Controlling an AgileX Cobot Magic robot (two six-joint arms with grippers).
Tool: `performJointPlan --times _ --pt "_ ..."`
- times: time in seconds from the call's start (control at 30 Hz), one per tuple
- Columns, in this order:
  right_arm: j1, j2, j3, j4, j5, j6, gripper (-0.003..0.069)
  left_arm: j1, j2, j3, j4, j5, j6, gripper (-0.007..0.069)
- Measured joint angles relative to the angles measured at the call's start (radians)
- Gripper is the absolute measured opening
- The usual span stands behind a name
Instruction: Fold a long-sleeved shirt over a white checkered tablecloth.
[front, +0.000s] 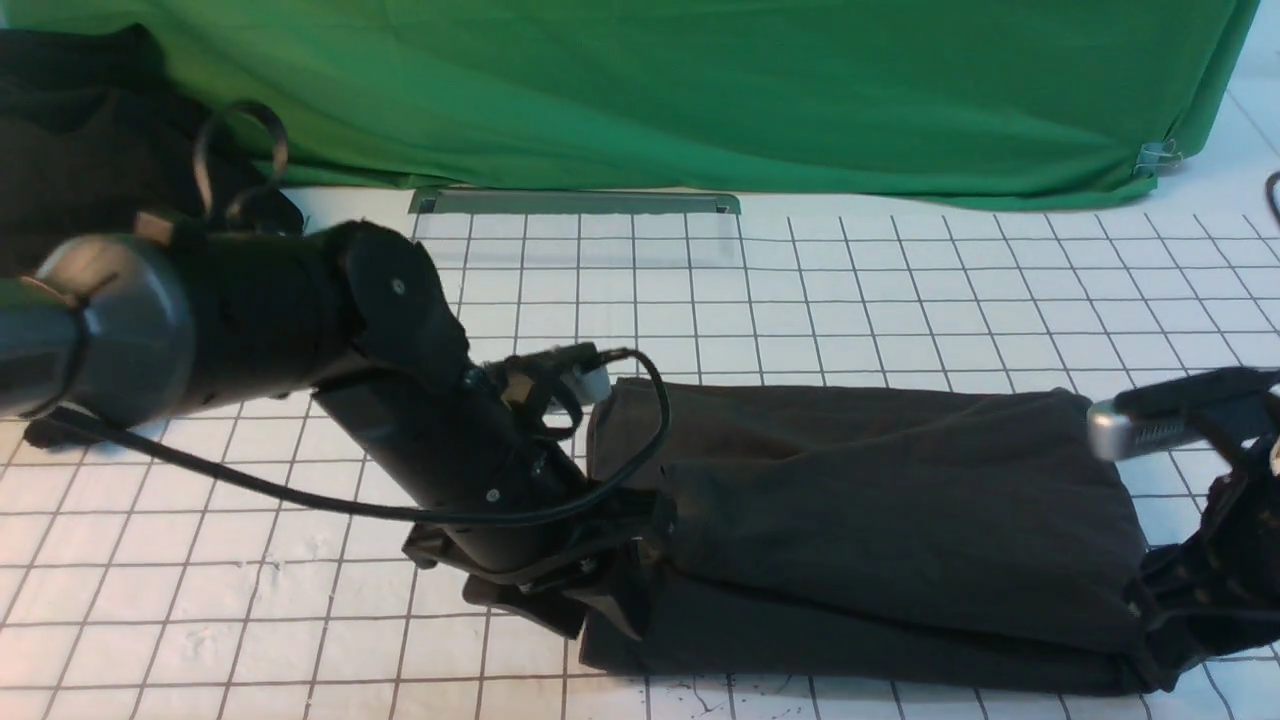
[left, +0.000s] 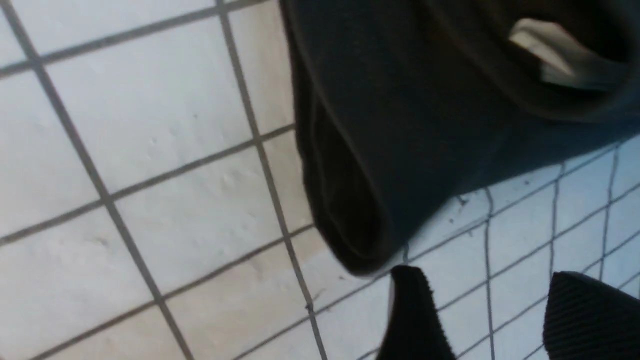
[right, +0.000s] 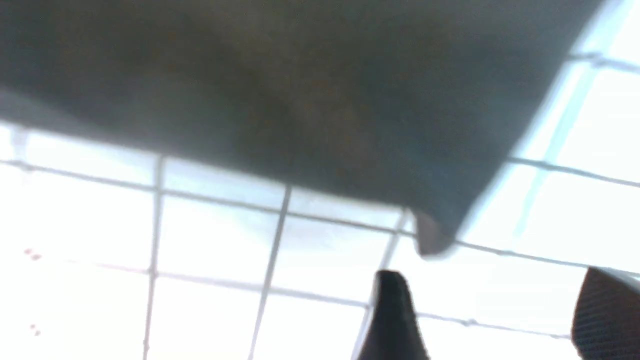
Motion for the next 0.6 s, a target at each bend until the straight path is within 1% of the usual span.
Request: performJointPlan --times 0.03,0.07,0.1,0.13,0.17,0.2,0.23,0.27,0.33,0.4,0.5,0.53,0.57,0.6 --pt "0.000 -0.048 -0.010 0.000 0.021 0.000 0.0415 0.000 -0.026 0.000 0.009 0.008 0.000 0.0400" --pt "0.000 -0.049 -0.012 0.000 0.025 0.000 0.0412 0.000 -0.033 0.000 0.011 0.008 0.000 0.0406" --pt "0.000 -0.149 -0.026 -0.001 0.062 -0.006 0.0377 0.000 -0.085 0.000 0.028 0.020 0.000 0.0447" --pt "0.000 -0.161 -0.026 -0.001 0.065 -0.008 0.0374 0.000 -0.097 0.000 0.032 0.021 0.000 0.0451" --pt "0.000 -0.259 -0.029 -0.001 0.083 -0.012 0.0335 0.000 -0.143 0.000 0.046 0.024 0.000 0.0471" --pt "0.000 -0.286 -0.029 -0.001 0.085 -0.012 0.0330 0.000 -0.148 0.000 0.046 0.025 0.000 0.0472" --pt "0.000 -0.408 -0.029 -0.001 0.090 -0.015 0.0258 0.000 -0.188 0.000 0.050 0.025 0.000 0.0477" --pt "0.000 -0.464 -0.029 -0.001 0.088 -0.016 0.0232 -0.001 -0.206 0.000 0.050 0.024 0.000 0.0477" --pt "0.000 -0.601 -0.029 -0.001 0.072 -0.019 0.0126 -0.001 -0.229 0.000 0.050 0.016 -0.001 0.0463" --pt "0.000 -0.733 -0.029 -0.001 0.050 -0.021 0.0044 -0.001 -0.240 0.000 0.050 -0.004 -0.001 0.0433" --pt "0.000 -0.876 -0.028 -0.001 0.018 -0.022 0.0009 -0.001 -0.242 0.000 0.050 -0.027 -0.001 0.0383" --pt "0.000 -0.935 -0.020 -0.001 -0.020 -0.027 0.0002 -0.001 -0.242 0.000 0.050 -0.034 -0.001 0.0350" --pt "0.000 -0.952 -0.016 -0.001 -0.033 -0.029 0.0001 -0.001 -0.242 0.000 0.050 -0.036 -0.001 0.0350" --pt "0.000 -1.005 0.008 0.002 -0.079 -0.044 -0.0001 -0.001 -0.243 0.002 0.049 -0.042 0.000 0.0311"
